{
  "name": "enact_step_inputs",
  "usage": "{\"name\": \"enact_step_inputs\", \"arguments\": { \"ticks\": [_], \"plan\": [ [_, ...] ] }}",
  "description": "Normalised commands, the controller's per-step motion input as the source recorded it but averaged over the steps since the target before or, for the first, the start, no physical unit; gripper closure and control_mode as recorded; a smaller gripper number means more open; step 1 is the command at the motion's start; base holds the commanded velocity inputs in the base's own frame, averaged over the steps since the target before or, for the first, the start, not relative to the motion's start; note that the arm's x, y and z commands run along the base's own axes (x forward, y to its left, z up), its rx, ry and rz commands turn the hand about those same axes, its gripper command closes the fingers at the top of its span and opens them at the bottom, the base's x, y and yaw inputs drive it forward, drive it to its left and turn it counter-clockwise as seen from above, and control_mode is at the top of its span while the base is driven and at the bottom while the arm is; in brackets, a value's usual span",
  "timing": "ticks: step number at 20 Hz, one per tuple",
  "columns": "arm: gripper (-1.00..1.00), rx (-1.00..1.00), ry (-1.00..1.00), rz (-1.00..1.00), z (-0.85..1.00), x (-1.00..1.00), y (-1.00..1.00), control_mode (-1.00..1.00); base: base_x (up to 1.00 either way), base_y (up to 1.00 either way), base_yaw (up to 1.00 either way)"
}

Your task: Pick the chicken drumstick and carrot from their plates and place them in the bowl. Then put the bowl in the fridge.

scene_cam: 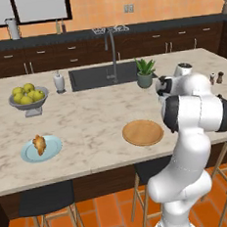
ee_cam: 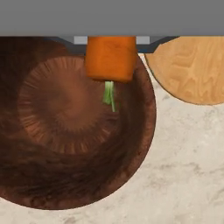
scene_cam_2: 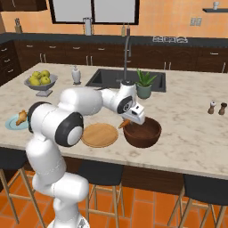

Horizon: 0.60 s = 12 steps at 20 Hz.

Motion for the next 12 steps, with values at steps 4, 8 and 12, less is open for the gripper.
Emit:
{"name": "enact_step_inputs", "arguments": {
  "ticks": [4, 8, 12],
  "plan": [
    [1.00, 0.00, 0.07, 0.00, -0.37, 0.37, -0.50, -1.00, 0.00, 0.00, 0.00],
    [1.00, 0.00, 0.01, -0.01, -0.51, 0.15, -0.33, -1.00, 0.00, 0.00, 0.00],
    [-1.00, 0.00, 0.09, -0.01, -0.54, 0.17, -0.12, -1.00, 0.00, 0.00, 0.00]
  ]
}}
